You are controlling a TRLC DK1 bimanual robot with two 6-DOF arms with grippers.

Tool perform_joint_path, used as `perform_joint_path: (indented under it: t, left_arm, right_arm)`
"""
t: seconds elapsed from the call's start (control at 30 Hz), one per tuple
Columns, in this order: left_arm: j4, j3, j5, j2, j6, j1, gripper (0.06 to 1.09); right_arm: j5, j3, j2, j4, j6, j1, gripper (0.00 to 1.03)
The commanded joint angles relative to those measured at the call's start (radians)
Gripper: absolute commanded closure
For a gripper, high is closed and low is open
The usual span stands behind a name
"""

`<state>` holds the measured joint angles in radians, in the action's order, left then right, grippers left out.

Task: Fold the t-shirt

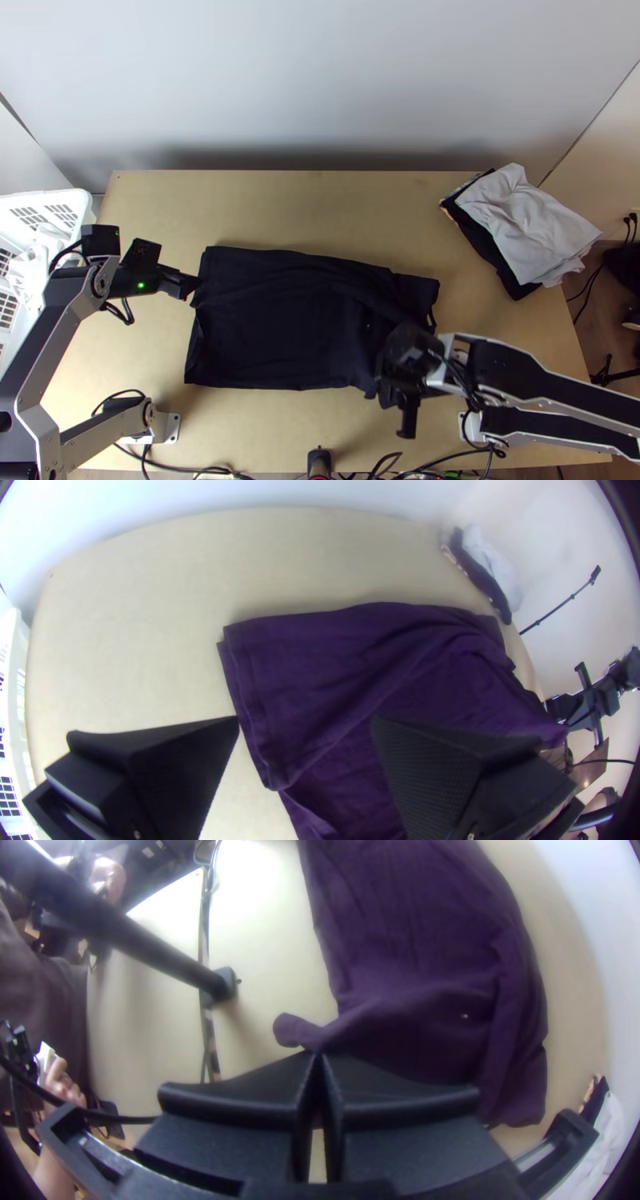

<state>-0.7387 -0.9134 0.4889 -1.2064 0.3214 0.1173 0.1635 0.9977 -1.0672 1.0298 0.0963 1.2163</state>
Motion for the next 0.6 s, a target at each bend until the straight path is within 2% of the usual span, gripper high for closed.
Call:
perform_joint_path:
  t: [0.0,0.1,0.13,0.17,0.23,0.27,0.37,0.5,0.57]
  left_arm:
    - [-0.008,-0.005,0.0,0.001,-0.005,-0.001,0.12]
    - [-0.033,-0.015,-0.001,0.007,0.005,0.016,0.12]
    - [-0.042,-0.016,-0.001,0.007,0.011,0.021,0.12]
    - [-0.047,-0.019,0.0,0.008,0.015,0.025,0.12]
    - [-0.056,-0.022,0.0,0.008,0.025,0.038,0.12]
    - [-0.059,-0.022,-0.001,0.008,0.027,0.039,0.12]
    - [-0.064,-0.024,0.0,0.007,0.028,0.039,0.12]
    - [-0.065,-0.027,0.0,0.004,0.025,0.03,0.12]
    - [-0.064,-0.028,0.0,0.002,0.025,0.03,0.12]
  right_arm:
    - [0.051,0.05,-0.065,-0.016,-0.035,-0.1,1.0]
    - [0.051,0.024,-0.065,-0.043,-0.032,-0.112,0.99]
    - [0.051,0.015,-0.065,-0.043,-0.032,-0.112,0.91]
    - [0.051,0.009,-0.063,-0.043,-0.035,-0.113,0.7]
    - [0.051,-0.004,-0.06,-0.04,-0.041,-0.113,0.1]
    - [0.053,-0.001,-0.062,-0.033,-0.047,-0.115,0.04]
    - [0.07,0.036,-0.109,0.039,-0.093,-0.156,0.04]
    - [0.343,0.075,-0.175,0.144,-0.147,-0.363,0.05]
    - [0.418,0.071,-0.181,0.156,-0.182,-0.451,0.05]
